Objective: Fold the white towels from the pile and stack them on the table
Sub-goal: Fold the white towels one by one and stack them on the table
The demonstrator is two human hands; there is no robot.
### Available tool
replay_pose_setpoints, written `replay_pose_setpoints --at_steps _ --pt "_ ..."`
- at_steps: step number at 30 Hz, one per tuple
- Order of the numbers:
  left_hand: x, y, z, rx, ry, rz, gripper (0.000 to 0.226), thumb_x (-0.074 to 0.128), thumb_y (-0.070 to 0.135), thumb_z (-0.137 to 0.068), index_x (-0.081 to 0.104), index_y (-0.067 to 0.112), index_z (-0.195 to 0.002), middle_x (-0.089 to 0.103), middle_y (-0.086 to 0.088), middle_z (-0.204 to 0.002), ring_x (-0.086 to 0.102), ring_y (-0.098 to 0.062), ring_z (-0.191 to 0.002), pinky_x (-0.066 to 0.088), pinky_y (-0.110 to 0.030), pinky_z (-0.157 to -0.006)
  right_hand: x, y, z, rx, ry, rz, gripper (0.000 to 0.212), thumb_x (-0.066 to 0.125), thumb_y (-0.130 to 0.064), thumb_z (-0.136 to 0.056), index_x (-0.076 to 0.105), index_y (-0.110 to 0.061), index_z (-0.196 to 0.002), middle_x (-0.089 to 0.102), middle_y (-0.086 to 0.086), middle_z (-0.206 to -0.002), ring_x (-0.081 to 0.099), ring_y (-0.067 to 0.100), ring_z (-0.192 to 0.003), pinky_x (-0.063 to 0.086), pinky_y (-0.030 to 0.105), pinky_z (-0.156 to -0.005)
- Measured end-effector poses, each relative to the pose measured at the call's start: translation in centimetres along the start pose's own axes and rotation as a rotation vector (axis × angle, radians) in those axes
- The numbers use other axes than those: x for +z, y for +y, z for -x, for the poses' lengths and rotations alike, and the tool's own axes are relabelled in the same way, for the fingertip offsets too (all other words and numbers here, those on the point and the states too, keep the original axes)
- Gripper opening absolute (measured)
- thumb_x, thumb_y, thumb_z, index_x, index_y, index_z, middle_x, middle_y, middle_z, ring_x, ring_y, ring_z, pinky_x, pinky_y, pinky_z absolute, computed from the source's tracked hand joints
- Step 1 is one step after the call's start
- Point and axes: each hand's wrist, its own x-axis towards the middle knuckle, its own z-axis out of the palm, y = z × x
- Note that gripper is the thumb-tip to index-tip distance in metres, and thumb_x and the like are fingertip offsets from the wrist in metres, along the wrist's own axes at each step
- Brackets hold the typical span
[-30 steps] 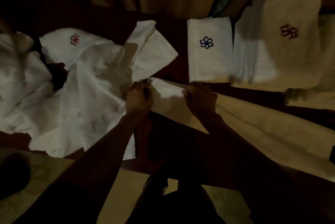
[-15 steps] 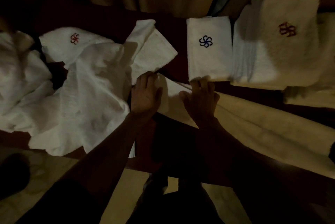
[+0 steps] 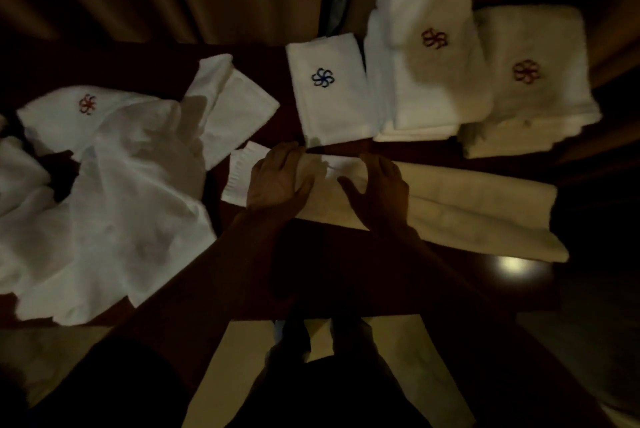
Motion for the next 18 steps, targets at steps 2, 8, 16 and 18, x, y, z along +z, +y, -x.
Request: replay_pose_setpoints --at_steps 2,8,16,18 --pt "0.8 2.2 -0.4 0.064 -0.019 0.014 0.054 0.058 0.042 -0.088 0.058 0.009 -0.131 0.058 -0.011 -0.132 0.058 -0.028 -0.118 0.052 -0.041 -0.090 -1.4 2.1 0.9 0.044 0.028 0.012 0.061 0.064 -0.054 -0.089 0.056 -0.015 -0.134 0.061 0.005 -0.133 0.053 0.026 -0.126 0.051 0.046 -0.093" --pt "5.0 10.1 -1.4 0.230 -0.154 0.042 0.049 0.062 0.039 -0.091 0.058 0.011 -0.131 0.058 -0.008 -0.133 0.057 -0.026 -0.120 0.051 -0.042 -0.093 -6.0 10.0 4.5 0.157 0.137 0.047 0.056 0.072 -0.043 -0.086 0.059 -0.010 -0.130 0.064 0.009 -0.126 0.056 0.032 -0.120 0.054 0.049 -0.084" --pt "11.8 20.4 -1.8 0.379 -0.315 0.089 0.035 0.063 0.031 -0.090 0.063 0.013 -0.121 0.062 -0.005 -0.124 0.058 -0.025 -0.116 0.052 -0.045 -0.090 -11.0 20.9 7.9 0.394 0.066 0.015 0.057 0.065 -0.043 -0.092 0.052 -0.014 -0.139 0.053 0.010 -0.141 0.044 0.032 -0.132 0.047 0.054 -0.099" --pt "13.1 22.1 -2.0 0.391 -0.345 0.066 0.034 0.066 0.028 -0.091 0.063 0.013 -0.121 0.061 -0.005 -0.127 0.057 -0.025 -0.118 0.051 -0.043 -0.091 -11.5 23.0 8.3 0.423 0.036 0.001 0.057 0.063 -0.046 -0.092 0.051 -0.016 -0.140 0.049 0.009 -0.146 0.041 0.032 -0.136 0.044 0.056 -0.103"
